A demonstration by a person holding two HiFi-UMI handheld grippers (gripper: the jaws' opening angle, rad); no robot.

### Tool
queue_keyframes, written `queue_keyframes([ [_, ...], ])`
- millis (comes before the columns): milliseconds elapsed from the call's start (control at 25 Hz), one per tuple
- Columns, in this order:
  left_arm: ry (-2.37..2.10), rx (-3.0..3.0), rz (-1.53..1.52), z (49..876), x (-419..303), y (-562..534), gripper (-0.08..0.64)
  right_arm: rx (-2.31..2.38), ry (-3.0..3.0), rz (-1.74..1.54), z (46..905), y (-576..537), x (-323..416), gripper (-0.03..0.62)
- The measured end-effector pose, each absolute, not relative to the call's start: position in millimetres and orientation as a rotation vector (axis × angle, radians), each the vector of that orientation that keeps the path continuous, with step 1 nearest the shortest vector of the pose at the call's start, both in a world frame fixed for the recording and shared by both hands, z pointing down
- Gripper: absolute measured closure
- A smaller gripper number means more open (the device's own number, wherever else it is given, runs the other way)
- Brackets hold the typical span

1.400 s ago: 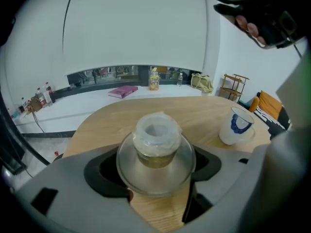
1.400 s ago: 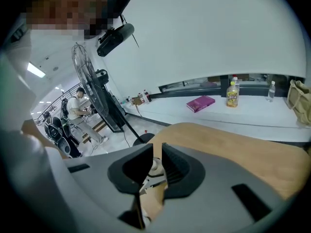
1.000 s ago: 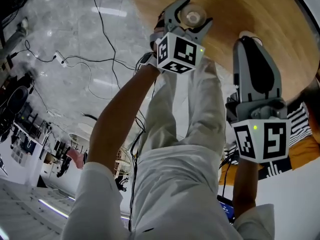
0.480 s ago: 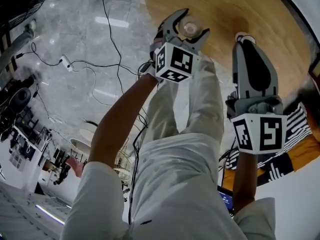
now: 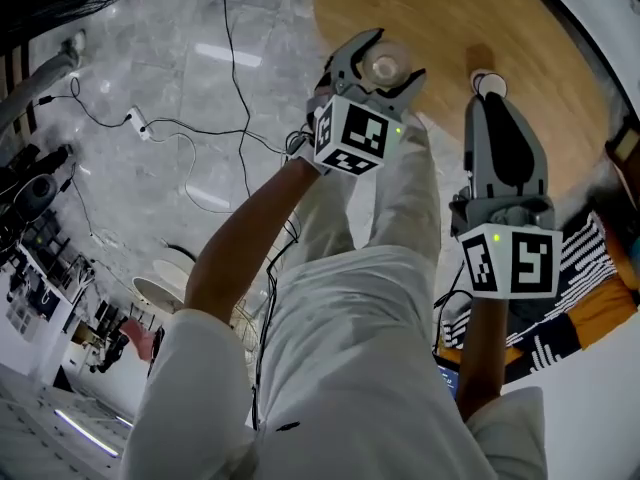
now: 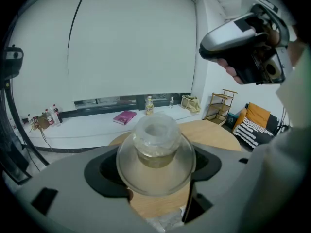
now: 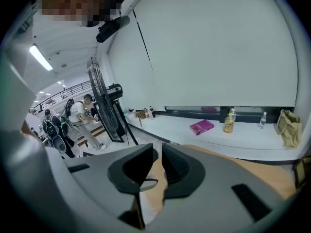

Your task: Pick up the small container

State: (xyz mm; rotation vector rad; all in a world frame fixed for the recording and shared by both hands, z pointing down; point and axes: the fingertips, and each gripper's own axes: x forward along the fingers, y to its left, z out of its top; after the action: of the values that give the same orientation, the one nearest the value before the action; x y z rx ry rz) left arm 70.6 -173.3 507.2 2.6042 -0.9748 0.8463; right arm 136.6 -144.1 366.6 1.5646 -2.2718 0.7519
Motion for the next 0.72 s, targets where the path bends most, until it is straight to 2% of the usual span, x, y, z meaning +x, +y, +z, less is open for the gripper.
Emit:
queue_keyframes([
  [720, -1.027, 2.644, 0.782, 385, 18, -123, 0.225, 1.644, -2.288, 0.563, 276, -95, 113, 0.531],
])
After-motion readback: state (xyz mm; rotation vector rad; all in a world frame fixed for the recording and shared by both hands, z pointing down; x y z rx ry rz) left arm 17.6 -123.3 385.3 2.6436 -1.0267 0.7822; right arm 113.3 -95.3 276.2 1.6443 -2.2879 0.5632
